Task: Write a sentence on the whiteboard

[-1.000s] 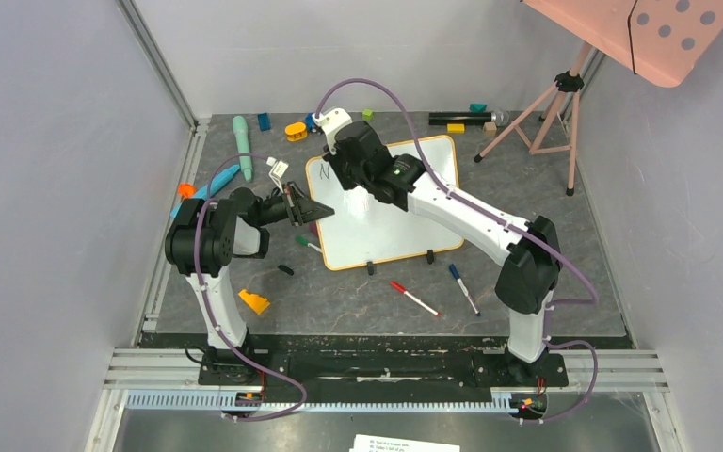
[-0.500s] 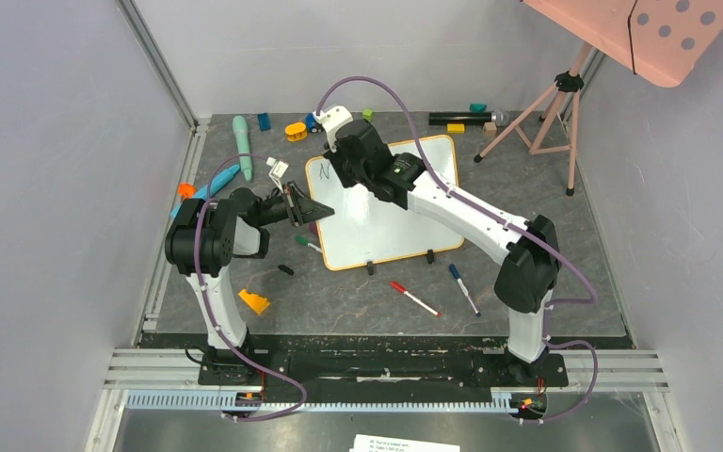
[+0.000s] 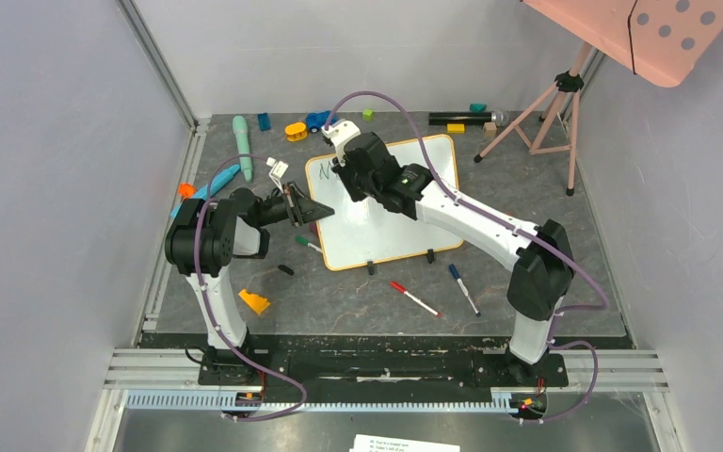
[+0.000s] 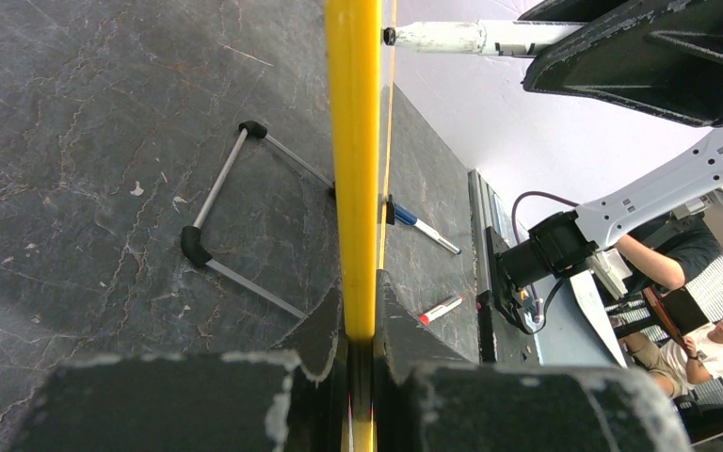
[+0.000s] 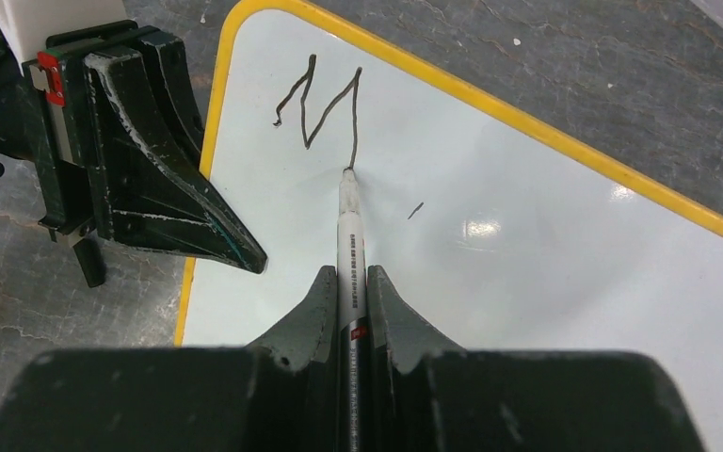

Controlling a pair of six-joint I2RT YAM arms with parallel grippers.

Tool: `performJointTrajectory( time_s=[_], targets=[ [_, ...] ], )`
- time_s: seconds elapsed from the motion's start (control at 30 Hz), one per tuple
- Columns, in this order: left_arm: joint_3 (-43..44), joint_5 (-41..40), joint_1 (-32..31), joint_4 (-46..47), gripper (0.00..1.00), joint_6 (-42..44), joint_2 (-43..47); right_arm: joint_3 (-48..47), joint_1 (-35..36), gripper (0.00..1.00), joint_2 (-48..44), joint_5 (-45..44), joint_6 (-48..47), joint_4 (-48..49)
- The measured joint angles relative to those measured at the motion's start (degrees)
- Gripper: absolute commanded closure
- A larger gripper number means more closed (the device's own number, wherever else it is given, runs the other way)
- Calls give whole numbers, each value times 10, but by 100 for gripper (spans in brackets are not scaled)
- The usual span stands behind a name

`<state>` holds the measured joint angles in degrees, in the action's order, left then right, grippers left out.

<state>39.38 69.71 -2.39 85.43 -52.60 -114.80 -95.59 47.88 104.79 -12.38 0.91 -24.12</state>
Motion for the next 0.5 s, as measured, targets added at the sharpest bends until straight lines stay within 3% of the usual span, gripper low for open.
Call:
performJointTrajectory(
  time_s=[0.5],
  targets=[
    [0, 3, -2, 4, 98, 3, 2, -18, -10, 100, -3, 22, 10, -12]
  ],
)
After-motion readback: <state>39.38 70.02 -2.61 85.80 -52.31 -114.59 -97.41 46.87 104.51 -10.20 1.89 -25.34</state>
